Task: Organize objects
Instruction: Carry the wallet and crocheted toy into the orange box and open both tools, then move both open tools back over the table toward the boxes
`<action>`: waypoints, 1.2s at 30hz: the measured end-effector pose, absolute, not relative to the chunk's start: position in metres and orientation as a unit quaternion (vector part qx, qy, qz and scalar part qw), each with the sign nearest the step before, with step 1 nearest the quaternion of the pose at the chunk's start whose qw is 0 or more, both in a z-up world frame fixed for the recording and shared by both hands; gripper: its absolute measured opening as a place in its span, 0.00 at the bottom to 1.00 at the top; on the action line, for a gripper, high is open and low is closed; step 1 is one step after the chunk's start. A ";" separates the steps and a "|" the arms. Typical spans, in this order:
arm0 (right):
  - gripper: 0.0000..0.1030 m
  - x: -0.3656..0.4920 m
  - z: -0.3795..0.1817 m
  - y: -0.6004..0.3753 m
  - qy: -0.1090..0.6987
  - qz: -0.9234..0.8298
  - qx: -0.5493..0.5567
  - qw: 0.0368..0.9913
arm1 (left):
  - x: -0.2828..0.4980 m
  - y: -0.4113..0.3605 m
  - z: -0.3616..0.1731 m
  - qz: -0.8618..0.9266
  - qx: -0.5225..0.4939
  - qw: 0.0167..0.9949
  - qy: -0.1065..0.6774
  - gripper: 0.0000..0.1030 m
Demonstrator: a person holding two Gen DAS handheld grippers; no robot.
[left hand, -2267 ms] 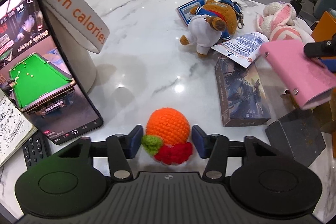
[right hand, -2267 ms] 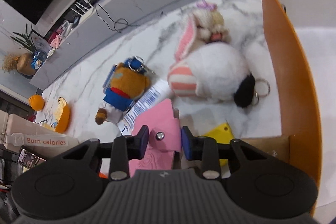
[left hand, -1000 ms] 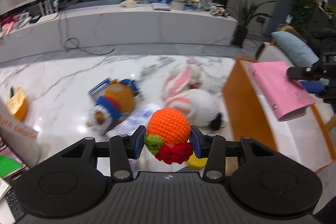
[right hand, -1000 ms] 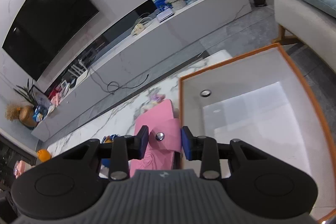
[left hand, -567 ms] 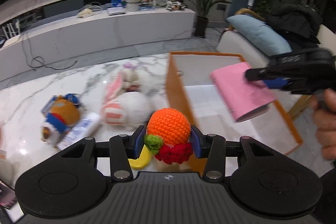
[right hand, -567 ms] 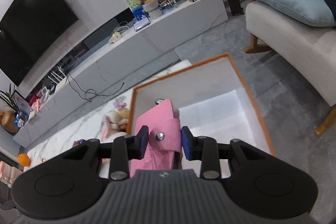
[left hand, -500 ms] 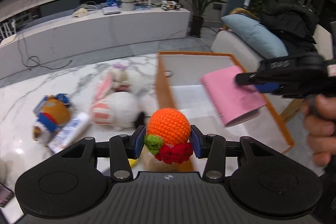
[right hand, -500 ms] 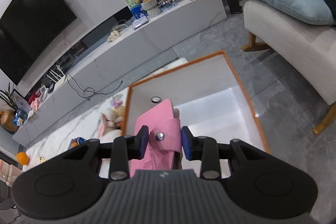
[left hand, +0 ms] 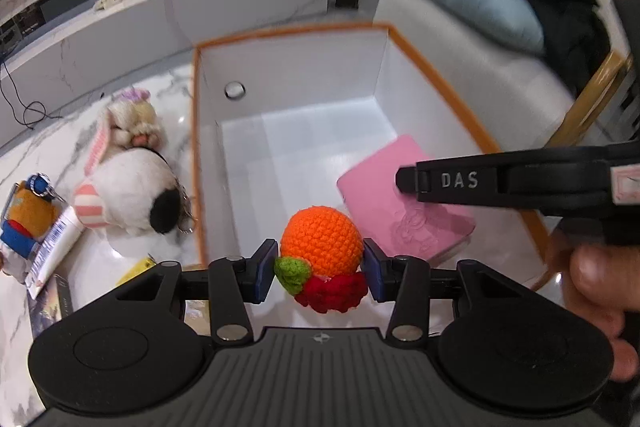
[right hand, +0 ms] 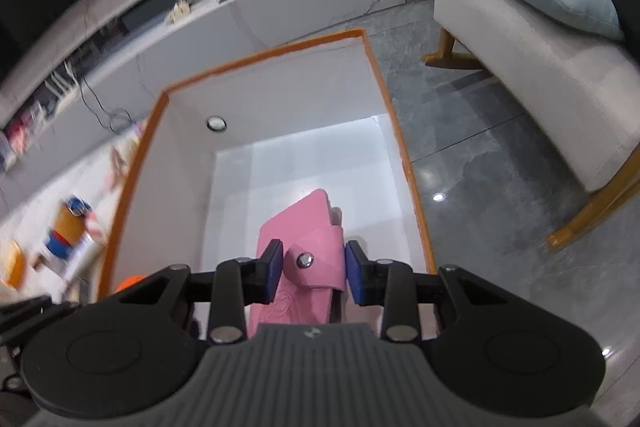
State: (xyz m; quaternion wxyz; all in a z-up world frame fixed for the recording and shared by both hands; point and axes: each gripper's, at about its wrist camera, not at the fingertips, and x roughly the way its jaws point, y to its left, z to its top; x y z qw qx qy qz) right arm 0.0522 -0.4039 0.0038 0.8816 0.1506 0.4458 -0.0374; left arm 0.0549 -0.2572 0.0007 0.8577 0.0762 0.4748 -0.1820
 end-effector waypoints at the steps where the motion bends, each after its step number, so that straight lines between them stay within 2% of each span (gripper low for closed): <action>1: 0.34 0.053 0.003 -0.400 0.447 -0.040 0.132 0.884 | 0.056 -0.260 -0.004 -0.179 0.081 0.855 0.480 0.51; 5: 0.34 0.056 -0.003 -0.388 0.451 -0.049 0.078 0.888 | 0.052 -0.268 -0.015 -0.162 0.103 0.853 0.486 0.51; 13: 0.34 0.057 -0.013 -0.371 0.472 -0.010 0.050 0.880 | 0.048 -0.278 -0.021 -0.148 0.155 0.849 0.484 0.52; 21: 0.34 0.055 -0.022 -0.369 0.506 0.017 0.081 0.859 | 0.047 -0.278 -0.019 -0.148 0.169 0.839 0.495 0.53; 26: 0.35 0.054 -0.022 -0.366 0.508 0.017 0.082 0.857 | 0.047 -0.275 -0.017 -0.145 0.170 0.841 0.493 0.60; 27: 0.38 0.054 -0.022 -0.366 0.507 0.015 0.082 0.858 | 0.046 -0.274 -0.016 -0.145 0.169 0.842 0.492 0.63; 28: 0.51 0.054 -0.021 -0.366 0.506 0.012 0.083 0.858 | 0.046 -0.273 -0.016 -0.146 0.168 0.842 0.491 0.63; 29: 0.56 0.054 -0.020 -0.366 0.505 0.006 0.083 0.859 | 0.046 -0.272 -0.015 -0.148 0.165 0.842 0.491 0.64; 36: 0.56 0.052 -0.007 -0.366 0.489 0.002 0.096 0.867 | 0.042 -0.263 -0.004 -0.169 0.153 0.849 0.476 0.69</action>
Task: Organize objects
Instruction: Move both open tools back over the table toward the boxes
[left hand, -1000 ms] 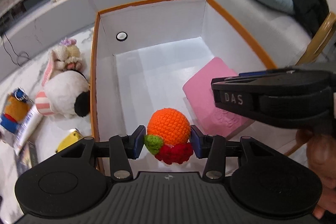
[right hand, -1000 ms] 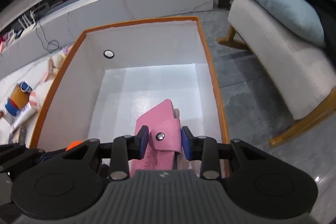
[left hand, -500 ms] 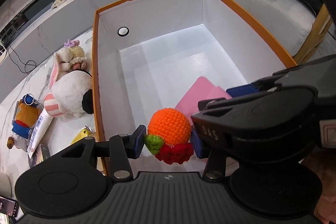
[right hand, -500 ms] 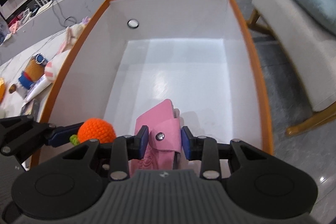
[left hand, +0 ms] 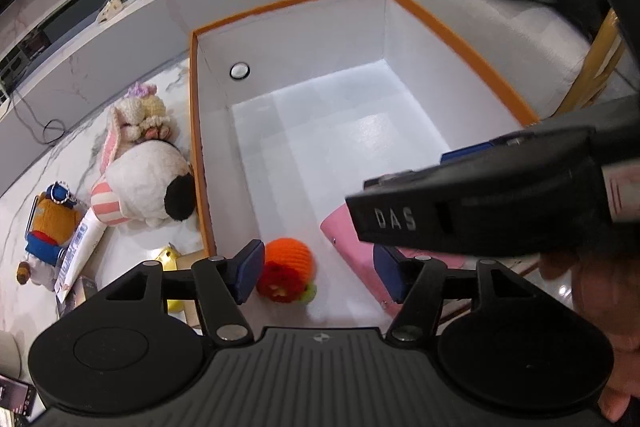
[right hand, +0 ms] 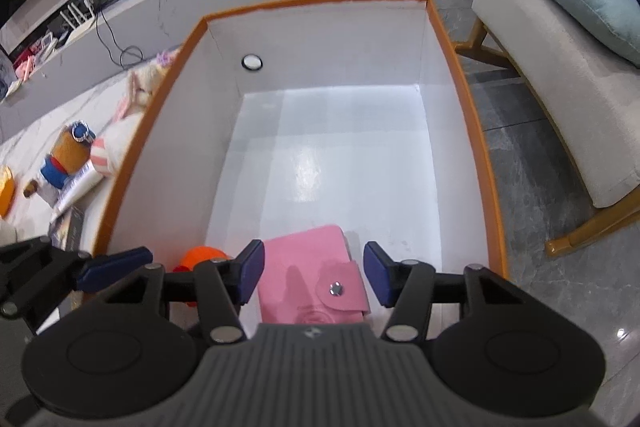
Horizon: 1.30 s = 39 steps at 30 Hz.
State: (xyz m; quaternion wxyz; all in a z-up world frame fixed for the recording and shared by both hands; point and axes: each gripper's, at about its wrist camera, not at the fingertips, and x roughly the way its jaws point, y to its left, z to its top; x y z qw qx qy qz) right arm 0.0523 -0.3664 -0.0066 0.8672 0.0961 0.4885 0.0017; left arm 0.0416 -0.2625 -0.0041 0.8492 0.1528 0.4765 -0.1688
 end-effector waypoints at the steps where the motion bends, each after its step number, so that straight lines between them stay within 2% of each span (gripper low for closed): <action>1: 0.56 0.052 -0.002 -0.366 0.482 0.000 0.097 0.871 | 0.040 -0.259 -0.001 -0.174 0.149 0.852 0.471 0.69; 6: 0.58 0.052 0.020 -0.362 0.451 0.000 0.108 0.886 | 0.034 -0.234 0.019 -0.199 0.117 0.865 0.445 0.71; 13: 0.60 0.058 0.045 -0.346 0.418 0.016 0.124 0.900 | 0.032 -0.167 0.041 -0.183 0.067 0.888 0.416 0.81; 24: 0.64 0.073 0.061 -0.261 0.392 0.073 0.034 0.916 | 0.049 -0.057 0.001 -0.112 0.052 0.886 0.446 0.82; 29: 0.64 0.088 0.054 -0.211 0.404 0.103 -0.013 0.909 | 0.054 -0.039 -0.020 -0.107 0.010 0.874 0.475 0.82; 36: 0.64 0.123 0.022 -0.156 0.471 0.143 -0.034 0.870 | 0.066 -0.017 -0.024 -0.079 0.073 0.878 0.466 0.86; 39: 0.71 0.125 0.009 -0.141 0.498 0.138 -0.051 0.855 | 0.081 0.003 -0.042 -0.061 0.050 0.872 0.483 0.86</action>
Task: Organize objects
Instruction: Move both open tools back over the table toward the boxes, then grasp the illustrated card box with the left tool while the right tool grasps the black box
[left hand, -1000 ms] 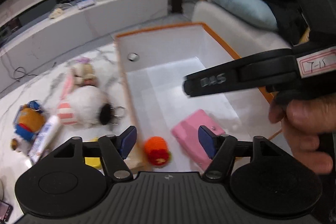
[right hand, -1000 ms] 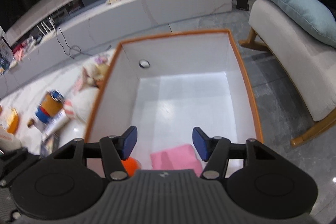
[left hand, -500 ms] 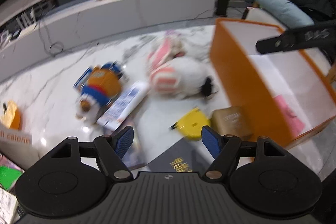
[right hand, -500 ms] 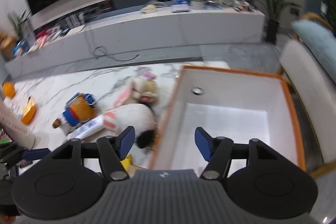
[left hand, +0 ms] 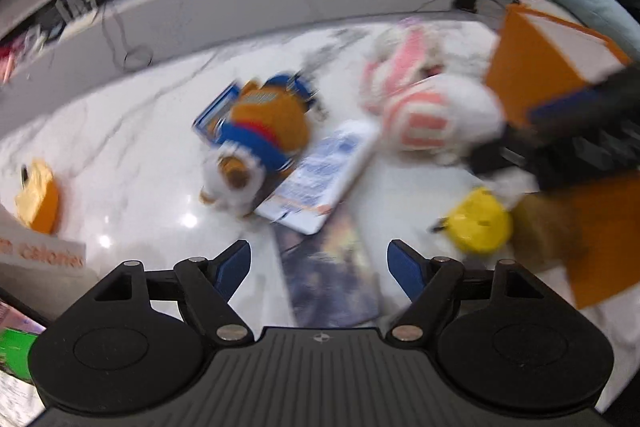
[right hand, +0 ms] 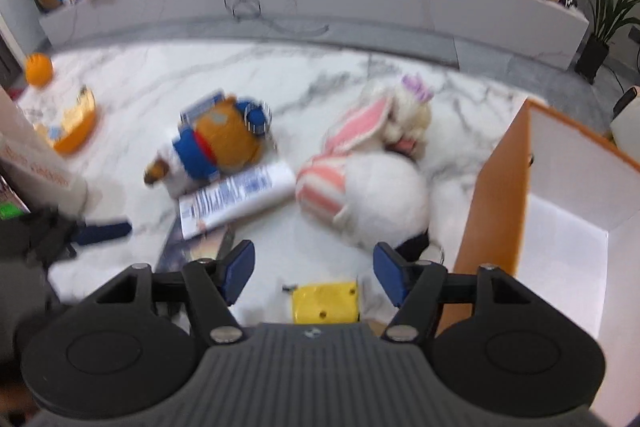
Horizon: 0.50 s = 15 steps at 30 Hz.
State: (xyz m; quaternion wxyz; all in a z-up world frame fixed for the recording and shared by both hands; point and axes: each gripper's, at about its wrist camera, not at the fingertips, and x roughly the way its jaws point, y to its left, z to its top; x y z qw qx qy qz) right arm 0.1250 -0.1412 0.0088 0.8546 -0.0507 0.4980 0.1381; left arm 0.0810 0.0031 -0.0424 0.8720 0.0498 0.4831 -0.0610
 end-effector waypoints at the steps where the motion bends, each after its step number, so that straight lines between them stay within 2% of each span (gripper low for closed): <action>1: 0.74 0.123 0.005 -0.138 0.502 0.139 -0.055 0.852 | 0.086 0.008 -0.051 -0.053 0.036 0.866 0.496 0.86; 2: 0.74 0.119 0.003 -0.135 0.504 0.141 -0.060 0.850 | 0.090 0.014 -0.060 -0.050 0.020 0.859 0.509 0.86; 3: 0.74 0.115 0.000 -0.134 0.506 0.143 -0.068 0.848 | 0.093 0.020 -0.064 -0.057 -0.007 0.858 0.510 0.90; 7: 0.75 0.096 -0.010 -0.132 0.516 0.150 -0.092 0.839 | 0.098 0.028 -0.069 -0.067 -0.059 0.847 0.524 0.86; 15: 0.76 0.069 -0.039 -0.114 0.545 0.181 -0.123 0.810 | 0.109 0.004 -0.072 -0.062 -0.012 0.851 0.522 0.87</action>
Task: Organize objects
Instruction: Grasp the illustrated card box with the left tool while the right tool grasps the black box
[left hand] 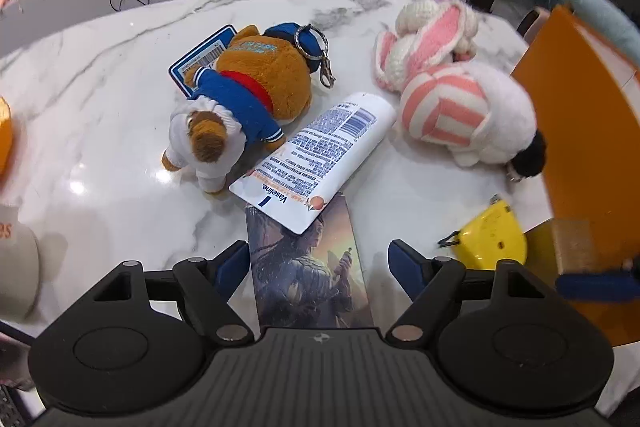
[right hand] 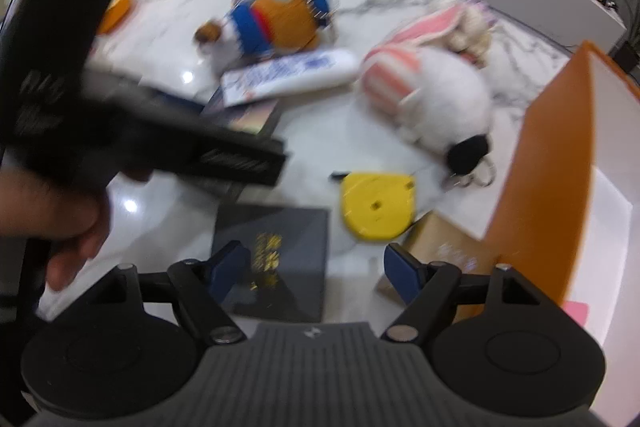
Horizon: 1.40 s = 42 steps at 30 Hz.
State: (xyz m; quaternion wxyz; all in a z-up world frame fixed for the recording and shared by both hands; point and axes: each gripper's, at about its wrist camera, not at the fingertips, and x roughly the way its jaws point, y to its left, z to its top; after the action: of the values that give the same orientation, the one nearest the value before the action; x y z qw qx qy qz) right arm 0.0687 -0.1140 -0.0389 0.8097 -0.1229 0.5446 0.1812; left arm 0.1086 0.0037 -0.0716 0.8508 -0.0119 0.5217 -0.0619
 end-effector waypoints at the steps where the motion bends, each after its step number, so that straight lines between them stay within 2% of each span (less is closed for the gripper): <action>1: 0.76 0.066 -0.044 -0.111 0.547 0.183 -0.127 0.807 | 0.110 0.002 -0.075 -0.060 -0.008 0.849 0.524 0.87; 4: 0.85 0.062 -0.053 -0.104 0.547 0.183 -0.129 0.807 | 0.113 0.003 -0.079 -0.051 -0.008 0.848 0.527 0.85; 13: 0.86 0.056 -0.062 -0.091 0.555 0.196 -0.126 0.799 | 0.111 0.012 -0.077 -0.039 0.001 0.848 0.529 0.80; 16: 0.85 0.050 -0.068 -0.082 0.550 0.196 -0.144 0.799 | 0.108 0.015 -0.076 -0.042 0.001 0.848 0.529 0.74; 18: 0.77 0.048 -0.072 -0.078 0.549 0.195 -0.155 0.798 | 0.107 0.017 -0.075 -0.044 0.000 0.847 0.530 0.68; 19: 0.77 0.048 -0.074 -0.076 0.550 0.196 -0.162 0.796 | 0.106 0.018 -0.074 -0.044 -0.001 0.847 0.530 0.66; 42: 0.76 0.048 -0.034 -0.090 0.521 0.214 -0.118 0.818 | 0.074 0.062 -0.064 -0.041 -0.030 0.839 0.542 0.65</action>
State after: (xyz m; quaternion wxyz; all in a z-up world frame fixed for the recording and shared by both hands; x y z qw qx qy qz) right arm 0.0483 -0.0905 -0.0341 0.8178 -0.1182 0.5211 0.2138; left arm 0.0738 0.0615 -0.0637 0.8388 -0.0297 0.5421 -0.0406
